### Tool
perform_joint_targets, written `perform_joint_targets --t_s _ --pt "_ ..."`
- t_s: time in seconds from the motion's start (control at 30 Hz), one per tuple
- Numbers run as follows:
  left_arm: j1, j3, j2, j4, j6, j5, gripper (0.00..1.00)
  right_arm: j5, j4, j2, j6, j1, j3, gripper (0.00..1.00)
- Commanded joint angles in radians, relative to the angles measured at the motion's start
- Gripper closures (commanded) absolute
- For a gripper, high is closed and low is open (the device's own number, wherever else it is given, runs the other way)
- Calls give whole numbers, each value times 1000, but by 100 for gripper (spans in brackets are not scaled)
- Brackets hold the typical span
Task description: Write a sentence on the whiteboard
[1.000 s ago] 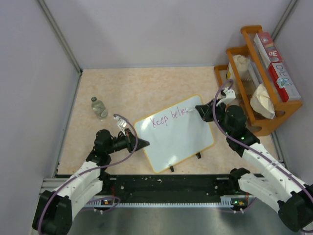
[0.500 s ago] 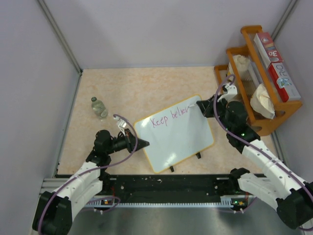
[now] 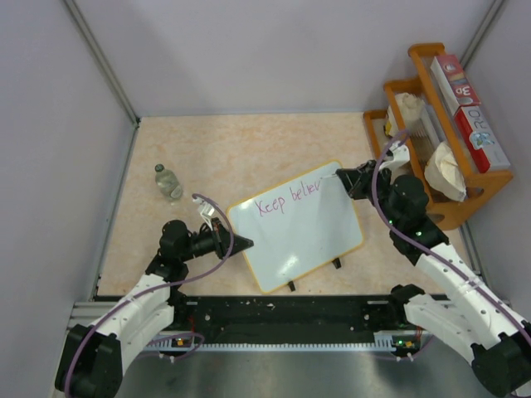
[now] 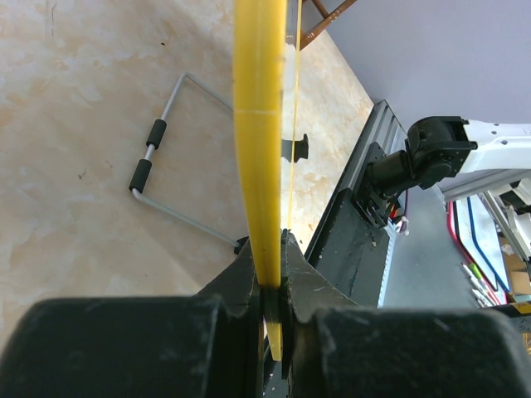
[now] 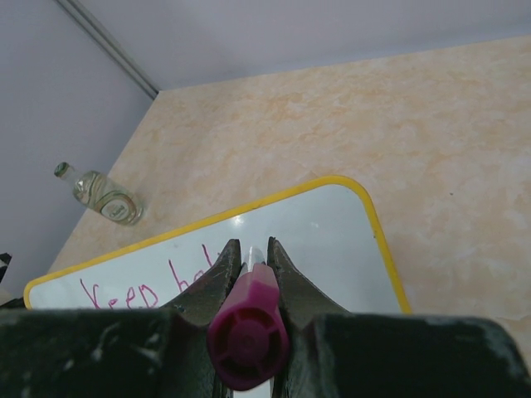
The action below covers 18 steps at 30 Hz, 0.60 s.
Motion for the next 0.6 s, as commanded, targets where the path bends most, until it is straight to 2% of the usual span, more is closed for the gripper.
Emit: perform_joint_targets --t_s 0.0,0.23,0.57 --pt "-10 -40 -5 -61 138 26 100 18 16 5 -15 -12 24 100" --pt "-8 -41 -6 -62 138 27 100 18 27 51 -21 -12 12 100" --pt "-10 -41 -8 -64 138 26 100 39 8 34 -21 -12 -27 100"
